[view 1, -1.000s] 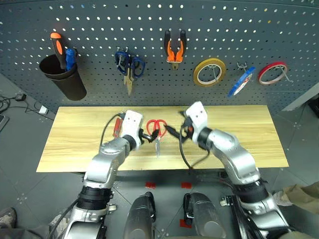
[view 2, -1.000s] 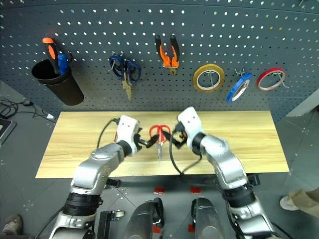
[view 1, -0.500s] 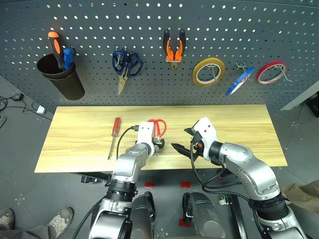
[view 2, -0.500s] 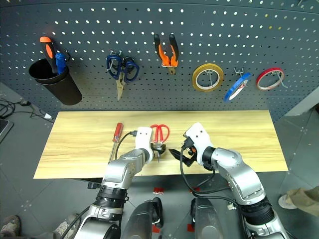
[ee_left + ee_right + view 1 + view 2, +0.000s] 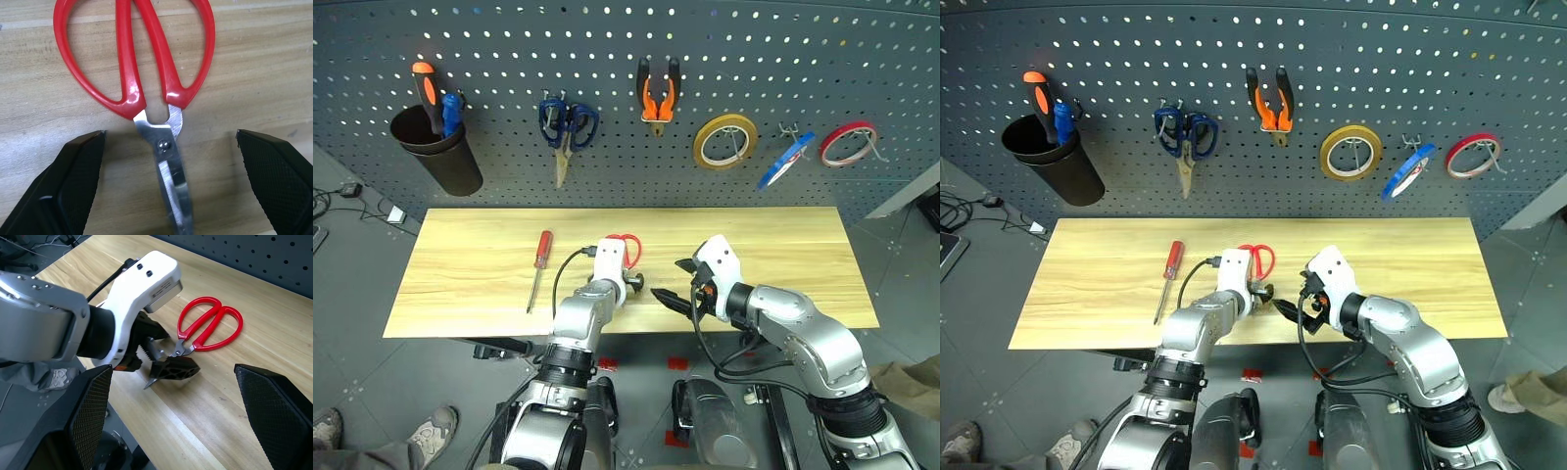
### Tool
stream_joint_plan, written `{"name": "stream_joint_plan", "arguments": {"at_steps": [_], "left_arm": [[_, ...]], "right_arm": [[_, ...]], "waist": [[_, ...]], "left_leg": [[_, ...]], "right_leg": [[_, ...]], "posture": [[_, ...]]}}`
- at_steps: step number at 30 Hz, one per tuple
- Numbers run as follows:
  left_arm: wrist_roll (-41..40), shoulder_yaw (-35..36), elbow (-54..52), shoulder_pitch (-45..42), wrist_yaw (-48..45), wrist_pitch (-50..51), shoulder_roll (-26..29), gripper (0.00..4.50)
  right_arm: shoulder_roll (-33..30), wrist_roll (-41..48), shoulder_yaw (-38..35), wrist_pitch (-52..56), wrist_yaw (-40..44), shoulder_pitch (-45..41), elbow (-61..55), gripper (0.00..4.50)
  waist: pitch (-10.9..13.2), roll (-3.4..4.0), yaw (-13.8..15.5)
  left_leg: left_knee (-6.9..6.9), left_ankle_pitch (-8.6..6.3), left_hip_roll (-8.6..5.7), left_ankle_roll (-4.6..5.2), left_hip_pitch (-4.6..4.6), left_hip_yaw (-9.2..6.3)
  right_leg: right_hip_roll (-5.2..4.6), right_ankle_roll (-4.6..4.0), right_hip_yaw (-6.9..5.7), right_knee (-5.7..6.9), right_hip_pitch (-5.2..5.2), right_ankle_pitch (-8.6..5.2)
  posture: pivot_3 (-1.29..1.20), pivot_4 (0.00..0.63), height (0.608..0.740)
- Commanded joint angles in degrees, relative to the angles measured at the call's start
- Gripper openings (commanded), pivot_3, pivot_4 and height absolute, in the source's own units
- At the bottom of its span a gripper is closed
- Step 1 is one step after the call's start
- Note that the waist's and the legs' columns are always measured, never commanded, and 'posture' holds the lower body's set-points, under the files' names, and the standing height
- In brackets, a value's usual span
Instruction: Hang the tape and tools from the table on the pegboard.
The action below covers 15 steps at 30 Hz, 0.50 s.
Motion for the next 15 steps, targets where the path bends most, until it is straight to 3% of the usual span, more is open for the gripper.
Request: {"name": "stream_joint_plan", "arguments": {"at_steps": [1, 5, 15], "left_arm": [[-1.0, 1.9, 4.3, 1.0, 0.5, 3.1, -1.6, 4.32], [-1.8, 3.9, 5.9, 0.7, 0.3, 4.7, -3.0, 3.36], [-2.2, 5.5, 8.2, 0.7, -0.6, 5.3, -3.3, 0.26]], "right_arm": [[-0.1, 2.3, -1.3, 0.7, 0.2, 0.7, -3.1, 4.28], [-0.4, 3.1, -1.3, 1.1, 0.1, 0.5, -3.1, 4.29], [-1.0, 4.5, -1.7, 2.5, -0.1, 0.7, -3.8, 4.29]], "waist": [[0.0, 0.0, 0.0], [0.0, 0.02, 0.0], [0.0, 0.05, 0.2]], "left_leg": [[0.0, 0.0, 0.0, 0.0, 0.0, 0.0], [0.0, -0.01, 0.0, 0.02, 0.02, -0.01], [0.01, -0.06, -0.01, 0.1, 0.16, -0.19]], "right_leg": [[0.0, 0.0, 0.0, 0.0, 0.0, 0.0], [0.0, 0.02, -0.01, 0.01, 0.03, 0.01], [-0.01, 0.06, -0.22, -0.23, 0.41, 0.03]], "posture": [[-0.23, 0.334, 0.74], [-0.23, 0.334, 0.74], [-0.25, 0.332, 0.74]]}}
